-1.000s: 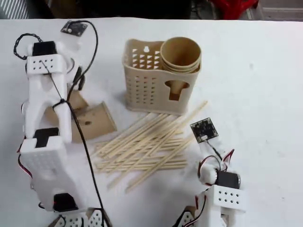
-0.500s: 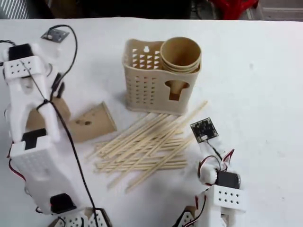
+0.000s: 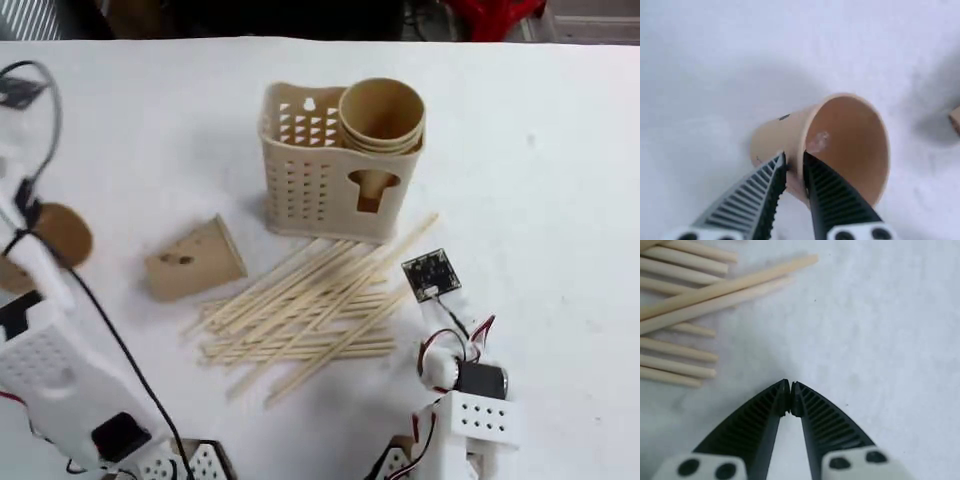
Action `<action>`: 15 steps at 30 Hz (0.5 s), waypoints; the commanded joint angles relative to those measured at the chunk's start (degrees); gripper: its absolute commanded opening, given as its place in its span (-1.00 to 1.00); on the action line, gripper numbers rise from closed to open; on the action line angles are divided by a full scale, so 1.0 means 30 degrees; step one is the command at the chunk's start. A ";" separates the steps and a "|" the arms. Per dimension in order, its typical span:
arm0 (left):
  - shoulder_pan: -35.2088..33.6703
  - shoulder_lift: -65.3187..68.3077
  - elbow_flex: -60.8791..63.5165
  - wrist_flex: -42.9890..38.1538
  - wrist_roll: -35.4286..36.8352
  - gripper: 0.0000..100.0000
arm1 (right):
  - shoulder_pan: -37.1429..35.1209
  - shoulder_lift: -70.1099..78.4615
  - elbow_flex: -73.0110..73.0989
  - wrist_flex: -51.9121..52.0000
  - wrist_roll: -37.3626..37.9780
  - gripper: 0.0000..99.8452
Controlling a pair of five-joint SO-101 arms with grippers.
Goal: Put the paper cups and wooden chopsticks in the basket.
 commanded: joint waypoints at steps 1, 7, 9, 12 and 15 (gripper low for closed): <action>-0.2154 -0.0220 -0.0821 0.0029 -0.1524 -0.85 | -0.0044 0.0073 -0.0088 -0.0220 0.0029 -0.96; -0.4205 -0.0103 0.0615 -0.1553 -0.2491 -0.85 | -0.0044 0.0073 -0.0088 -0.0220 0.0029 -0.96; -0.4322 -0.0103 0.1641 -0.2286 -0.2784 -0.85 | -0.0044 0.0073 -0.0088 -0.0220 0.0029 -0.96; -0.4205 -0.0132 0.3429 -0.3223 -0.2725 -0.85 | -0.0044 0.0073 -0.0088 -0.0220 0.0029 -0.96; -0.3766 -0.0132 0.4806 -0.4249 -0.2696 -0.85 | -0.0044 0.0073 -0.0088 -0.0220 0.0000 -0.96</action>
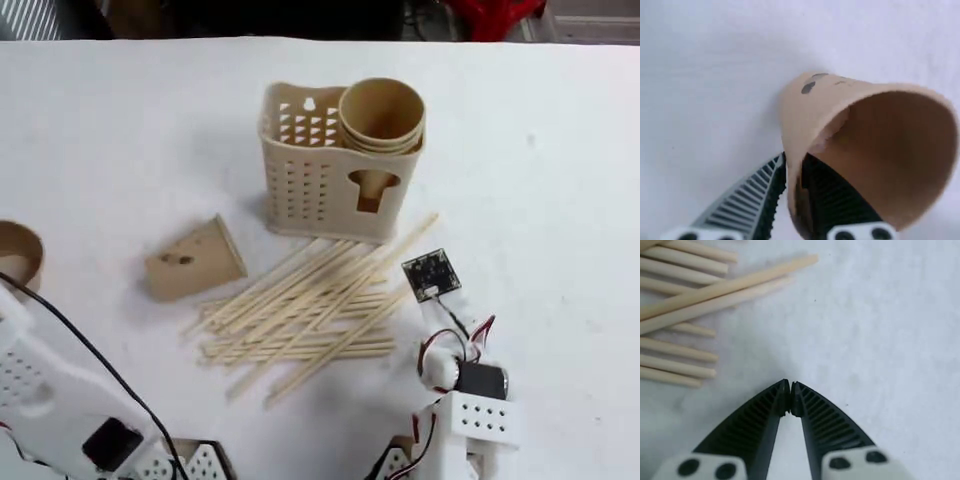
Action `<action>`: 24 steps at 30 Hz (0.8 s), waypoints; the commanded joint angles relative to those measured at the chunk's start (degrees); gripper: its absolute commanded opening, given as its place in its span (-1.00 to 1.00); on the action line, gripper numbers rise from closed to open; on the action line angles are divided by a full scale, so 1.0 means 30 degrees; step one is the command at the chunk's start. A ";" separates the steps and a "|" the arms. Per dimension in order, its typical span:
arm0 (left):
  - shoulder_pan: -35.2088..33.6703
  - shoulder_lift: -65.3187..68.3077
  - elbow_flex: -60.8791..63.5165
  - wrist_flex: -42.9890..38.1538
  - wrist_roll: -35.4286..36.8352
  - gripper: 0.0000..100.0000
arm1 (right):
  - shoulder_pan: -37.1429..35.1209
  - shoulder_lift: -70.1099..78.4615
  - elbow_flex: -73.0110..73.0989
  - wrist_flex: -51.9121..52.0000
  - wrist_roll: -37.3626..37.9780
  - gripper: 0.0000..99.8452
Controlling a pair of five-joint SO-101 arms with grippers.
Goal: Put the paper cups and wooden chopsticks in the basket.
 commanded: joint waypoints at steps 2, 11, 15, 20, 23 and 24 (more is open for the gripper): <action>0.0484 -0.0132 0.1231 -0.1524 -0.0147 -0.86 | -0.0044 0.0073 -0.0088 -0.0220 0.0000 -0.96; 0.1392 -0.0337 -0.2403 0.0703 0.1612 -0.95 | -0.0044 0.0073 -0.0088 -0.0220 0.0000 -0.96; 0.2564 -0.0337 -0.6212 0.3897 0.2462 -0.95 | -0.0044 0.0073 -0.0088 -0.0220 0.0000 -0.96; 0.3853 -0.1363 -1.0491 0.4073 0.5451 -0.95 | -0.0044 0.0073 -0.0088 -0.0220 0.0000 -0.96; 0.4908 -0.3179 -1.0725 0.4103 0.7092 -0.95 | -0.0044 0.0073 -0.0088 -0.0220 0.0000 -0.96; 0.5407 -0.3941 -1.0374 0.4103 0.7443 -0.95 | -0.0044 0.0073 -0.0088 -0.0220 0.0000 -0.96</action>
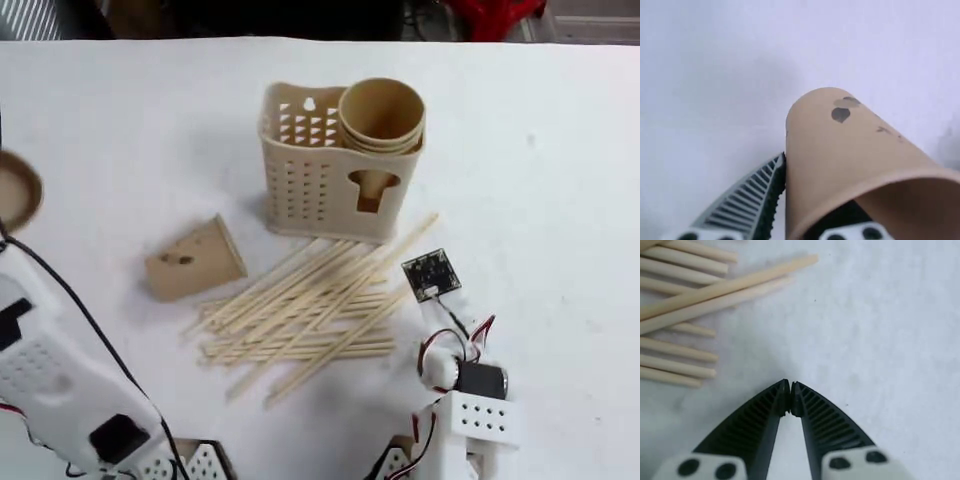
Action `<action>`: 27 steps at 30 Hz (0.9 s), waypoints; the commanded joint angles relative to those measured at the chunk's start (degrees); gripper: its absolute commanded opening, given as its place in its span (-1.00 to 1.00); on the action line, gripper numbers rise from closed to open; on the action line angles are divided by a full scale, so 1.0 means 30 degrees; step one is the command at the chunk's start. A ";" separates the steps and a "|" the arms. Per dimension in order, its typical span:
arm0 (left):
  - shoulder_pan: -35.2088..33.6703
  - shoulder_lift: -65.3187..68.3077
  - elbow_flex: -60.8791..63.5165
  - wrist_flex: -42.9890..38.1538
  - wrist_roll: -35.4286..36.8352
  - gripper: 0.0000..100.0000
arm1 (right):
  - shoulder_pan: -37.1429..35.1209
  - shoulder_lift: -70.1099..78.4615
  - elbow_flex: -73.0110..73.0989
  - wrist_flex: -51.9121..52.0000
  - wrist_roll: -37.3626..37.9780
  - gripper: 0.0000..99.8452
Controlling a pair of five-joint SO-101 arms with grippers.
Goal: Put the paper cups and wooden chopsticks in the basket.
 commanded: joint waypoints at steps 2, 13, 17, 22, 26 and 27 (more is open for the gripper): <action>0.2623 -0.4264 0.0440 0.0234 0.1934 -0.95 | -0.0044 0.0073 -0.0088 -0.0220 0.0000 -0.96; 1.5194 -1.1736 0.5714 -0.1524 0.5568 -0.95 | -0.0103 0.0073 -0.0088 -0.0220 0.0000 -0.96; 1.8564 -1.1531 0.5861 -0.4835 0.7385 -0.95 | -0.0132 0.0073 -0.0088 -0.0220 0.0029 -0.96; 2.1026 -0.9714 0.5832 -0.8381 0.8322 -0.95 | -0.0161 0.0073 -0.0059 -0.0220 0.0029 -0.96; 2.2081 -0.7751 0.5656 -0.9934 0.8322 -0.95 | -0.0161 0.0073 -0.0059 -0.0220 0.0029 -0.96; 2.2286 -0.7399 0.5656 -1.0256 0.8322 -0.95 | -0.0161 0.0073 -0.0059 -0.0220 0.0029 -0.96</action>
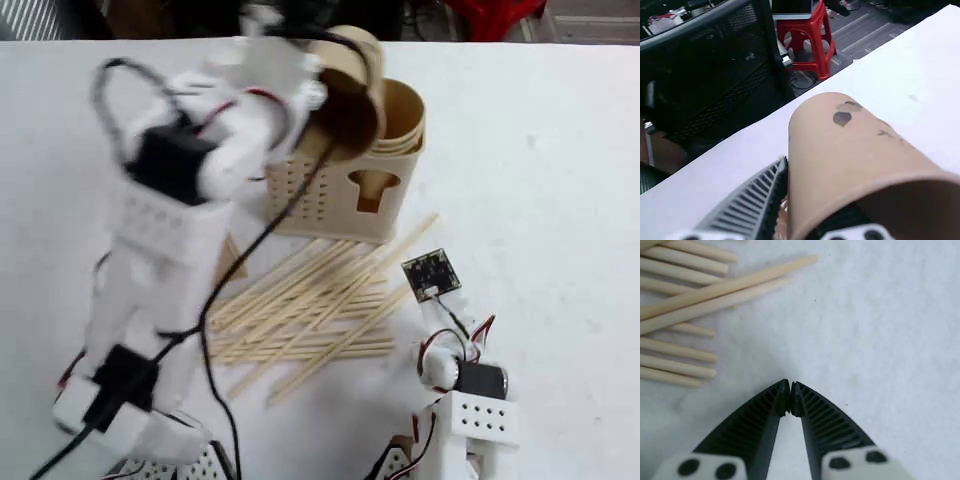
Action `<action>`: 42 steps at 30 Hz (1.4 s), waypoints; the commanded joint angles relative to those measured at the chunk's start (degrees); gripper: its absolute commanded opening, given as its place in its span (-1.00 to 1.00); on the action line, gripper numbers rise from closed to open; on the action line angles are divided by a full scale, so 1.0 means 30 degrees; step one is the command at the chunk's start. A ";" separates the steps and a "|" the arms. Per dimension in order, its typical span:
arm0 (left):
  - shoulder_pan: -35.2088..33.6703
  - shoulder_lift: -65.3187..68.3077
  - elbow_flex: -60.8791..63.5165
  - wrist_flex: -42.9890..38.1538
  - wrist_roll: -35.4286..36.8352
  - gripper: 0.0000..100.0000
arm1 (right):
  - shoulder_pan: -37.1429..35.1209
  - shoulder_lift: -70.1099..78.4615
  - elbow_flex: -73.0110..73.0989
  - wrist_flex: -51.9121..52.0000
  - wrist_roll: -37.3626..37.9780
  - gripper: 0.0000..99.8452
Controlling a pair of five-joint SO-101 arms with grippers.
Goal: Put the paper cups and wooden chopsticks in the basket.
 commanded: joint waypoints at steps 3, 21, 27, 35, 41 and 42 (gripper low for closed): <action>0.1216 0.1275 -0.0205 -0.2168 0.0176 -0.94 | -0.0161 0.0073 -0.0059 -0.0220 0.0029 -0.96; 0.1158 0.1978 -0.0176 -0.1963 0.0234 -0.94 | -0.0161 0.0073 -0.0059 -0.0220 0.0029 -0.96; 0.1158 0.1890 -0.0176 -0.1934 0.0264 -0.88 | -0.0161 0.0073 -0.0059 -0.0220 0.0029 -0.96; 0.1158 0.1861 -0.0205 -0.1905 0.0264 -0.75 | -0.0161 0.0073 -0.0059 -0.0220 0.0029 -0.96; 0.1158 0.1861 -0.0205 -0.2051 0.0264 -0.75 | -0.0161 0.0073 -0.0059 -0.0220 0.0029 -0.96; 0.1158 0.1861 -0.0234 -0.2081 0.0264 -0.75 | -0.0161 0.0073 -0.0059 -0.0220 0.0029 -0.96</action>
